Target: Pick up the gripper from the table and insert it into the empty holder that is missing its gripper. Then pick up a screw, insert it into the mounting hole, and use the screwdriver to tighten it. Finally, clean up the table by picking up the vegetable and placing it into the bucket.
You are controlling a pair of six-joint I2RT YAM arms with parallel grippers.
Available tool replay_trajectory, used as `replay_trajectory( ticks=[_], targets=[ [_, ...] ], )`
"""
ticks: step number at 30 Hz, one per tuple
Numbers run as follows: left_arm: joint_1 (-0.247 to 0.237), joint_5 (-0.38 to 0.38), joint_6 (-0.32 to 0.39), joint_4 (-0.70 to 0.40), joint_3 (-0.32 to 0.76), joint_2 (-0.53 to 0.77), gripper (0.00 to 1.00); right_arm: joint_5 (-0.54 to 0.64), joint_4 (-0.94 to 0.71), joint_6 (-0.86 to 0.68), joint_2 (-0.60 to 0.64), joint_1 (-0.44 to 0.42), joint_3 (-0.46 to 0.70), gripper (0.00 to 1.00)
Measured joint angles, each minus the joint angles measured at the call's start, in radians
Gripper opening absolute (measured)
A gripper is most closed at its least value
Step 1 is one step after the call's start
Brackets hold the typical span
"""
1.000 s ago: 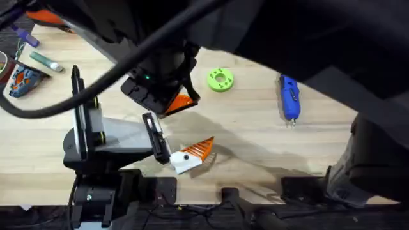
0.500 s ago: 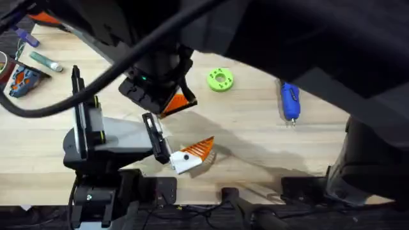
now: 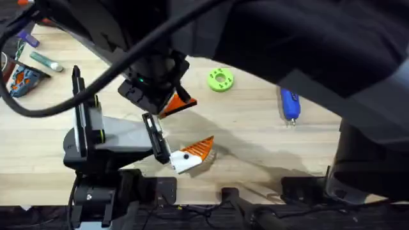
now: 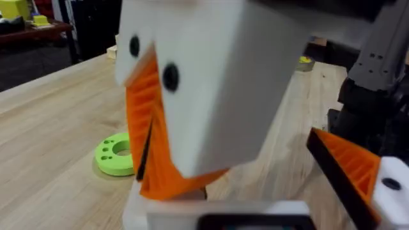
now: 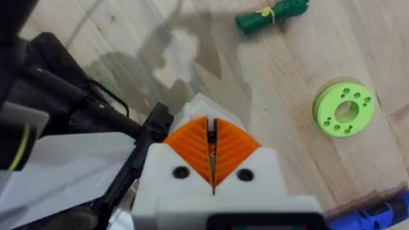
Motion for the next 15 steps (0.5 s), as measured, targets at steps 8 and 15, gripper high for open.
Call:
replay_trajectory(
  ticks=[8,15],
  targets=[
    [-0.002,0.016,0.0,-0.003,0.0,0.0,0.986,0.001,-0.031,0.0,0.0,0.0,0.002,0.005],
    [-0.003,0.02,0.0,-0.003,0.0,0.0,0.986,0.0,-0.04,0.0,0.0,0.0,0.004,0.005]
  ],
)
